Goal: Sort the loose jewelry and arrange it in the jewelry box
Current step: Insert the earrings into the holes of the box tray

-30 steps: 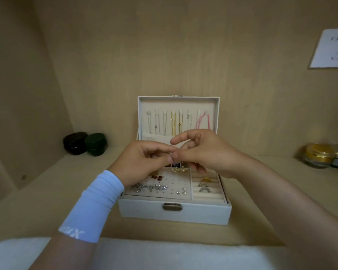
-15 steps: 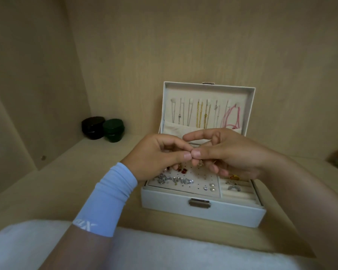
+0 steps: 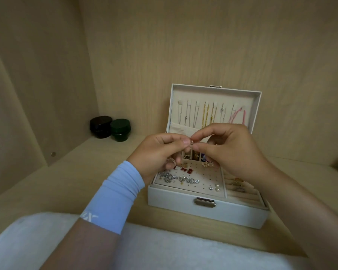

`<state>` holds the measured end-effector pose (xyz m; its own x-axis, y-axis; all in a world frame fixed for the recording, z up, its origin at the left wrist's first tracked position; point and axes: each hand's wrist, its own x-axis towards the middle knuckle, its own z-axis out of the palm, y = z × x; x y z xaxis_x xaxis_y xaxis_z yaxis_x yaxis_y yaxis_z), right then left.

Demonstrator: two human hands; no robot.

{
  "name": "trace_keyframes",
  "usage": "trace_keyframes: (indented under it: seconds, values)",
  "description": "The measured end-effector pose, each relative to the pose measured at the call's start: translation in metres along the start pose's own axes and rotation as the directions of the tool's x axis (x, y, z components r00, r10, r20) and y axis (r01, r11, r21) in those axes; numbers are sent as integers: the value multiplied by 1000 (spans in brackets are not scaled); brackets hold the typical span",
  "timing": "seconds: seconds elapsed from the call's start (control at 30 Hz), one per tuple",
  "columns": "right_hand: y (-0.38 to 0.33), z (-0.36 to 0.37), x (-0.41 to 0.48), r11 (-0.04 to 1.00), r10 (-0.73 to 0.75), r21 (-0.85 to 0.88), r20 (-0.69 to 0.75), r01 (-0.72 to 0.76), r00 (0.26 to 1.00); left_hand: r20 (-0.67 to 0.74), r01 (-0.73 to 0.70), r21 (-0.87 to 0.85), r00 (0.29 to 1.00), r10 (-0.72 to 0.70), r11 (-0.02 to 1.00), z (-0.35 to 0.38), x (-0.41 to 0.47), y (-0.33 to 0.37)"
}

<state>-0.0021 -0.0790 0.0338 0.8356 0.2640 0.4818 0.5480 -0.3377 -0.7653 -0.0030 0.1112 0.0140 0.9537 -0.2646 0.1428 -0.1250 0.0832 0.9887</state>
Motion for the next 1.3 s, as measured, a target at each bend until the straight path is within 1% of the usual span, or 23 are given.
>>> trace_keyframes:
  seconds: [0.07,0.1,0.27,0.33,0.4,0.5,0.57,0.6,0.67,0.73,0.77,0.83,0.87,0.93,1.0,1.07,1.17,1.3]
  values:
    - [2,-3,0,986,-110,-126,9,110,994,40,56,-60,998,-54,997,0,0,1]
    - [2,-4,0,976,-141,-162,26,143,990,50,80,-66,996,-77,995,-1,0,0]
    - [2,-5,-2,954,-194,-218,79,206,978,71,137,-73,989,-132,988,-2,1,0]
    - [1,-5,-2,958,-158,-226,88,174,984,75,131,-49,989,-127,990,-4,1,0]
    - [-2,-6,-1,969,-97,-214,136,124,986,74,103,-21,992,-101,994,-5,0,1]
    - [-5,-7,-1,993,-4,-112,225,30,974,77,48,19,996,-49,999,-4,-1,2]
    - [-4,-7,-2,995,-4,-98,208,25,978,73,19,29,997,-21,999,-3,-1,2]
    - [-4,-5,-3,990,-38,-128,174,61,984,64,11,31,998,-13,999,-4,-1,2]
    - [-2,-1,-4,957,-154,-232,102,174,983,49,4,37,999,-6,999,-5,0,1]
    - [1,2,-5,909,-255,-323,74,265,964,51,9,38,999,-11,999,-6,0,1]
    - [2,2,-5,893,-279,-348,71,286,958,56,16,43,998,-18,999,-7,0,1]
    - [3,2,-6,889,-267,-365,81,277,960,66,38,102,997,-45,994,-10,-2,2]
    - [4,0,-6,892,-238,-369,110,262,965,67,49,158,996,-60,986,-12,-2,2]
    - [6,-1,-10,882,-171,-400,223,250,960,30,60,265,997,-70,962,-16,-3,2]
    - [9,0,-13,838,-121,-470,335,277,934,-38,44,315,999,-33,948,-20,-3,1]
    - [11,3,-17,789,-108,-520,407,327,907,-82,14,341,997,15,940,-21,-3,1]
    - [12,6,-22,737,-110,-556,461,383,881,-97,-18,348,994,55,937,-21,-3,0]
    - [12,9,-25,708,-125,-576,466,408,876,-97,-31,361,993,70,932,-22,-3,0]
